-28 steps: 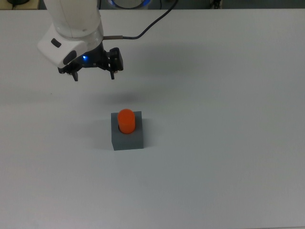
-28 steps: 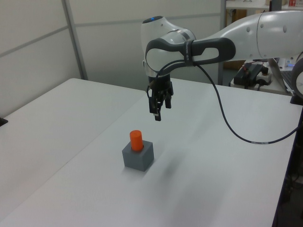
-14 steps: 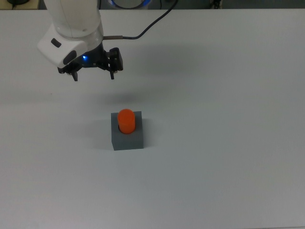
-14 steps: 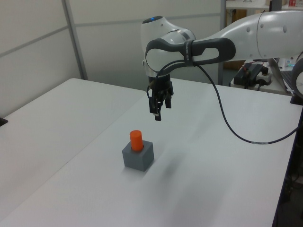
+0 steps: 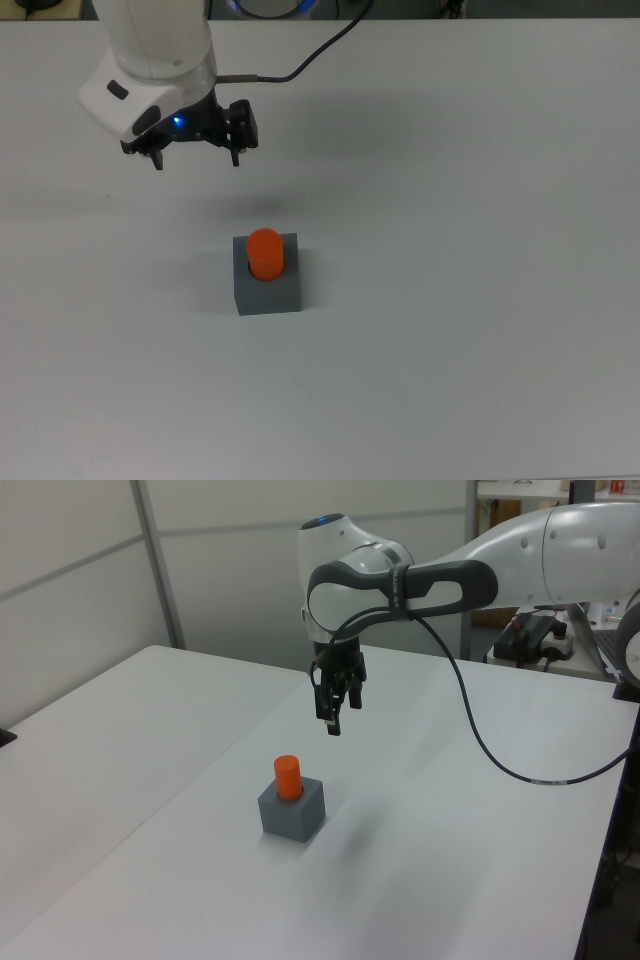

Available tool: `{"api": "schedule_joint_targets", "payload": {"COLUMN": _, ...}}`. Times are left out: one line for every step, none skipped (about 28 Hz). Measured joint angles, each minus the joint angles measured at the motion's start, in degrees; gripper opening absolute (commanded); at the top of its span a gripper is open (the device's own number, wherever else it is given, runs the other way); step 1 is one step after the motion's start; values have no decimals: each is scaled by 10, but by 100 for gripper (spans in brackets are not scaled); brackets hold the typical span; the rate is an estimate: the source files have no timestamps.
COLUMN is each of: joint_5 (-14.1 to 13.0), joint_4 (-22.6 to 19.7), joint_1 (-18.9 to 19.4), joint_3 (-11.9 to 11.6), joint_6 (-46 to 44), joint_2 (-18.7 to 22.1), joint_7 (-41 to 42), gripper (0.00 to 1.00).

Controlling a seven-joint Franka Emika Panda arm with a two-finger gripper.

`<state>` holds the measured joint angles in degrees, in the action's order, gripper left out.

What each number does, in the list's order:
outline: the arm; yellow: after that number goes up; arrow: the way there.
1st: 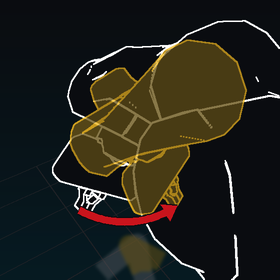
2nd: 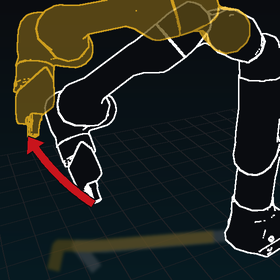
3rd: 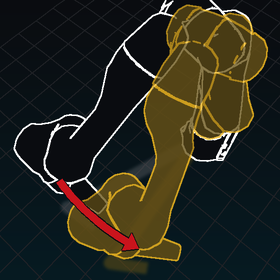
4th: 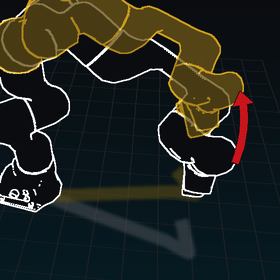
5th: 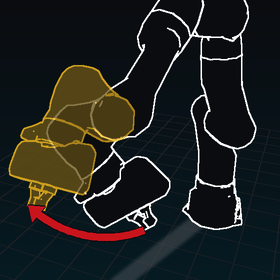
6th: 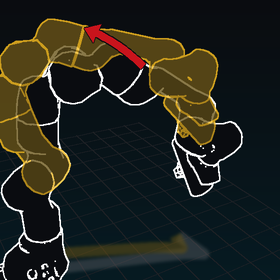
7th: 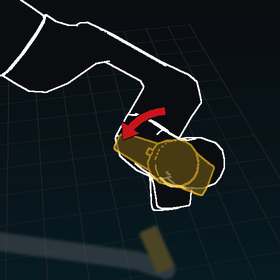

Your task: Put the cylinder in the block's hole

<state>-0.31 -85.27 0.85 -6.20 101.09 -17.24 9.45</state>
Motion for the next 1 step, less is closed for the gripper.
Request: {"api": "schedule_joint_targets", "payload": {"joint_5": 0, "joint_4": 0, "joint_1": 0, "joint_3": 0, "joint_6": 0, "joint_2": 0, "joint_7": 0, "gripper": 100}}
